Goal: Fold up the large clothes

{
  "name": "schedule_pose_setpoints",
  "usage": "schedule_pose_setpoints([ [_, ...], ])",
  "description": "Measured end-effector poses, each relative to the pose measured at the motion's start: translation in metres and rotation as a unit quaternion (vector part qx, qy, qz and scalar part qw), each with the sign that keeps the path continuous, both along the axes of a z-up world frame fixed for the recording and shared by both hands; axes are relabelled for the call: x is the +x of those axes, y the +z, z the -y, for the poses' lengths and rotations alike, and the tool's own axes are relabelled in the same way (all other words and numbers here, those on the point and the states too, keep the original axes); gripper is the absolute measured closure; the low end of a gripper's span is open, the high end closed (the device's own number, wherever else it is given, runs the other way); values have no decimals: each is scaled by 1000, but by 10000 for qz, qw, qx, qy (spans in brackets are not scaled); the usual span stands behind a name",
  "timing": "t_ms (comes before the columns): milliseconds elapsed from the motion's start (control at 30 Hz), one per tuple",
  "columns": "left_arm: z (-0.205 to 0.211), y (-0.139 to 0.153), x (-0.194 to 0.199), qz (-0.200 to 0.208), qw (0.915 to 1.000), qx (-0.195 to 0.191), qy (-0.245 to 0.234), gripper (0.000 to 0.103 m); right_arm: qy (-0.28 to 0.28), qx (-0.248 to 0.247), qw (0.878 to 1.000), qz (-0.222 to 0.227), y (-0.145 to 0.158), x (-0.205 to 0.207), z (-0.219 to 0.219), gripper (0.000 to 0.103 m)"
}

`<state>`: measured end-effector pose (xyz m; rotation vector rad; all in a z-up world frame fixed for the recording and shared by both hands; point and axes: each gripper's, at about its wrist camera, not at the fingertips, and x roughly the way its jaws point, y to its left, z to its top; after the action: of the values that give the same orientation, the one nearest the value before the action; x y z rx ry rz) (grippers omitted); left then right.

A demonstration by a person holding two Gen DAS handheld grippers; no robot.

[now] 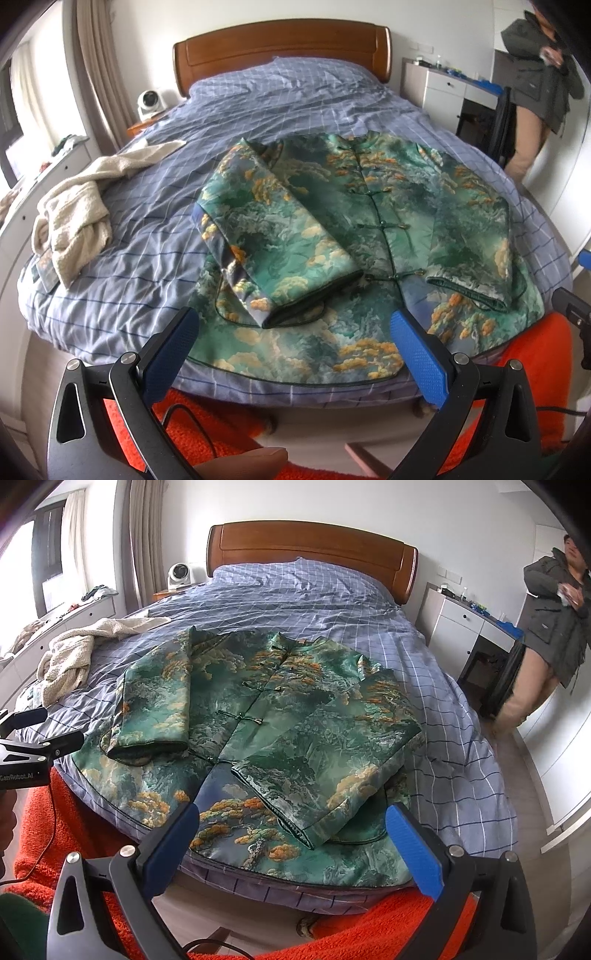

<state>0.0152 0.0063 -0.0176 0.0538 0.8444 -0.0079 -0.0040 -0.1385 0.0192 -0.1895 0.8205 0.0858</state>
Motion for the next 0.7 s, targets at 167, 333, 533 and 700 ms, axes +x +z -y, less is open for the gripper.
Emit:
schedule_pose_setpoints([
  [167,-2,2,-2,115,9999,-86,0,0,53,139,9999,4,0,2,1,0],
  [333,-5,0,-2,163,9993,-324,-33,0,242,245,9992,199,5,-1,-1,0],
  [533,1,-2,1,207,9997,-77,-129,0,807,145,9965,149,-12,15,6,0],
  [700,-1,-5,1,64,9996,-246,-136,0,1477,-604,9865,-361,-65,48,-2,2],
])
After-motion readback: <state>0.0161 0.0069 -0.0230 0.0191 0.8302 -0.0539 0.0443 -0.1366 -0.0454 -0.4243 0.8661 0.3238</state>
